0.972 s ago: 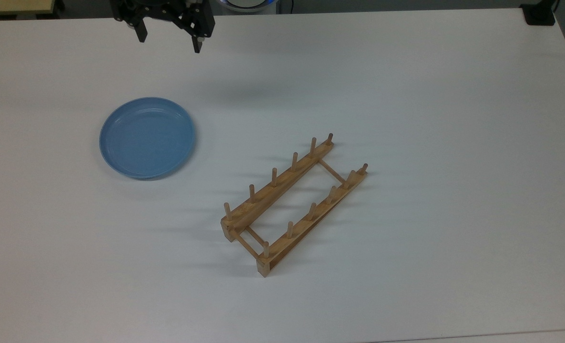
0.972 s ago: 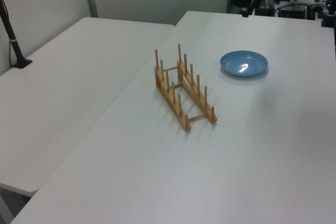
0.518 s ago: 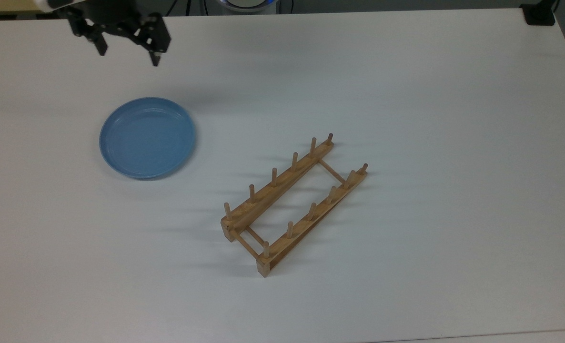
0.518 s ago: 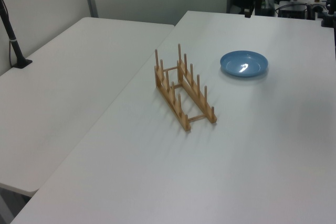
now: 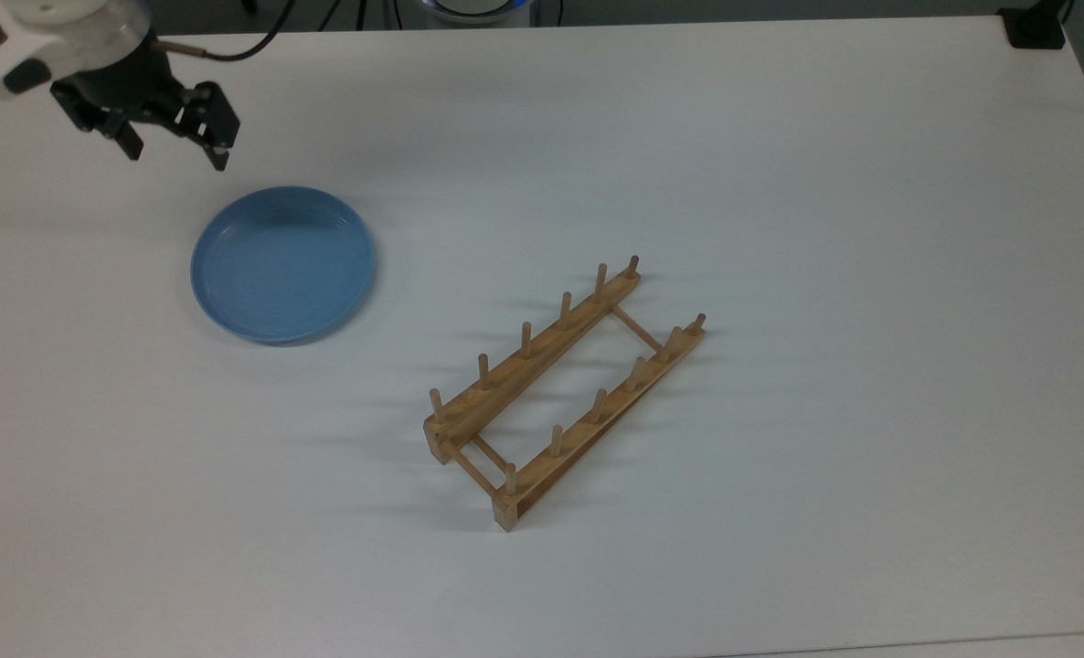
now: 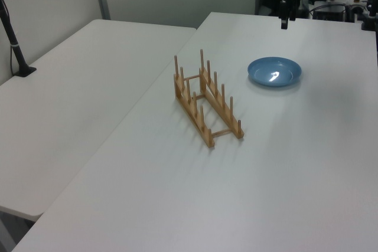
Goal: Place plate in plate rack
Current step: 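Move the open gripper over the rim of the blue plate and lower it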
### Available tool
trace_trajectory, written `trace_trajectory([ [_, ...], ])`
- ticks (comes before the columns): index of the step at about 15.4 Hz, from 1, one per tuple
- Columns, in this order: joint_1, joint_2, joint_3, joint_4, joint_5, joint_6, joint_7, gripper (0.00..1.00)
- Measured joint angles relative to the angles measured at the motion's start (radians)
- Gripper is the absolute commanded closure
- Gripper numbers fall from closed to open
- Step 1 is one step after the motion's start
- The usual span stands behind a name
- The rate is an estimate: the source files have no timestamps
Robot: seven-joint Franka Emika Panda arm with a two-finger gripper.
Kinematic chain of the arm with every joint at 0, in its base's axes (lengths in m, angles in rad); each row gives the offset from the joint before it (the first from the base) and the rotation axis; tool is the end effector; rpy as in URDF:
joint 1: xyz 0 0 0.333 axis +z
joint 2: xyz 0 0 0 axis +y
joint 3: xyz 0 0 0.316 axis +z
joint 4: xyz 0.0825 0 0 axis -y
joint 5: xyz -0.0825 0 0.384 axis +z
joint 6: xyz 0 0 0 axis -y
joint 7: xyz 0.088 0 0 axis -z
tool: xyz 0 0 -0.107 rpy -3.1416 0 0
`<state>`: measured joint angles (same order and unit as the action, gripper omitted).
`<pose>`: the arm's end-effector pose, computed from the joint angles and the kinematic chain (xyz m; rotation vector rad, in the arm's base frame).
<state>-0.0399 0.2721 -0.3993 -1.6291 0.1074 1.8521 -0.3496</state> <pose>0.5872 -0.2414 0.4693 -3.1283 0.1708 0.0402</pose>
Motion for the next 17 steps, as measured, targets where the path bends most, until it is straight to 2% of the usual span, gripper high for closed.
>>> trace_trajectory([
  [5, -0.035, 0.095, -0.02, 0.006, 0.084, 0.01, -0.127, 0.23],
  [13, -0.042, 0.241, -0.02, 0.03, 0.091, 0.186, -0.143, 0.33],
  [16, -0.05, 0.272, -0.02, 0.034, 0.092, 0.215, -0.157, 0.44],
  [17, -0.05, 0.277, -0.02, 0.035, 0.092, 0.215, -0.158, 0.44],
])
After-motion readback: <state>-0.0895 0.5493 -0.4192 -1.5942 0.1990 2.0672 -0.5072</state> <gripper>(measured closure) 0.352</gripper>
